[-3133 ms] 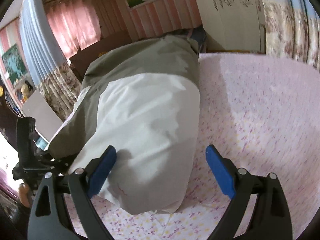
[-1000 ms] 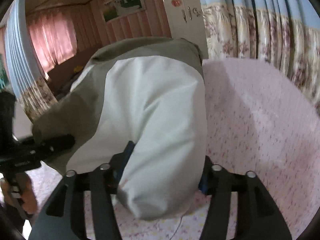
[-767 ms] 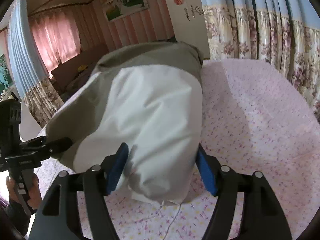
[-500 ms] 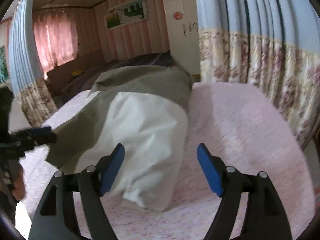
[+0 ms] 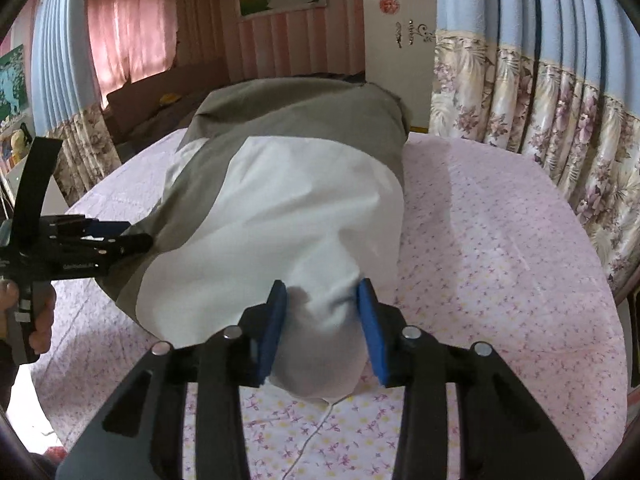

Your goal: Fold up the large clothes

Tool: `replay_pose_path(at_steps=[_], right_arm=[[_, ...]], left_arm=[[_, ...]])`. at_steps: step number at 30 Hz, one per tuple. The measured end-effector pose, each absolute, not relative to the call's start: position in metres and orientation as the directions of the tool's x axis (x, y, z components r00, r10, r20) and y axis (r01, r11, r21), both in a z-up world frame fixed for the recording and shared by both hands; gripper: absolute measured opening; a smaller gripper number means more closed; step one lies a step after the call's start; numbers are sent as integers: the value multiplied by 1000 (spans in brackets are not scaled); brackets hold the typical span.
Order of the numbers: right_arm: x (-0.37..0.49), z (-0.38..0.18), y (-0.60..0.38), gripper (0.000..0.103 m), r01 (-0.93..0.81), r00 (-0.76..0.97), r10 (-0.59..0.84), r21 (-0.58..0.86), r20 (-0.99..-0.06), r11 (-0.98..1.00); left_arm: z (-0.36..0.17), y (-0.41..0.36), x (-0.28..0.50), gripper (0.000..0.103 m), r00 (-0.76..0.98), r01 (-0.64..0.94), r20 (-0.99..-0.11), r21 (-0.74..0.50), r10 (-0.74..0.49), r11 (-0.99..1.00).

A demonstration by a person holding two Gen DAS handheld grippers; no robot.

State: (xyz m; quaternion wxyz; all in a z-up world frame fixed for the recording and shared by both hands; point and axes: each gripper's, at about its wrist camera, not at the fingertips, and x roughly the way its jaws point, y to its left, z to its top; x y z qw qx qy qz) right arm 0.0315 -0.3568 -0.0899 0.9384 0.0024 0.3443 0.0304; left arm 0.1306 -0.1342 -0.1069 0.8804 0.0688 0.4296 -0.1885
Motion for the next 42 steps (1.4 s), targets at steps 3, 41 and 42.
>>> replay_pose_path(at_steps=[3, 41, 42], right_arm=[[34, -94, -357, 38, -58, 760, 63, 29, -646, 998], [-24, -14, -332, 101, 266, 819, -165, 109, -549, 958], [-26, -14, -329, 101, 265, 819, -167, 104, -549, 959]], left_arm=[[-113, -129, 132, 73, 567, 377, -779, -44, -268, 925], [18, -79, 35, 100, 861, 173, -497, 90, -106, 981], [19, -77, 30, 100, 861, 175, -496, 89, -108, 981]])
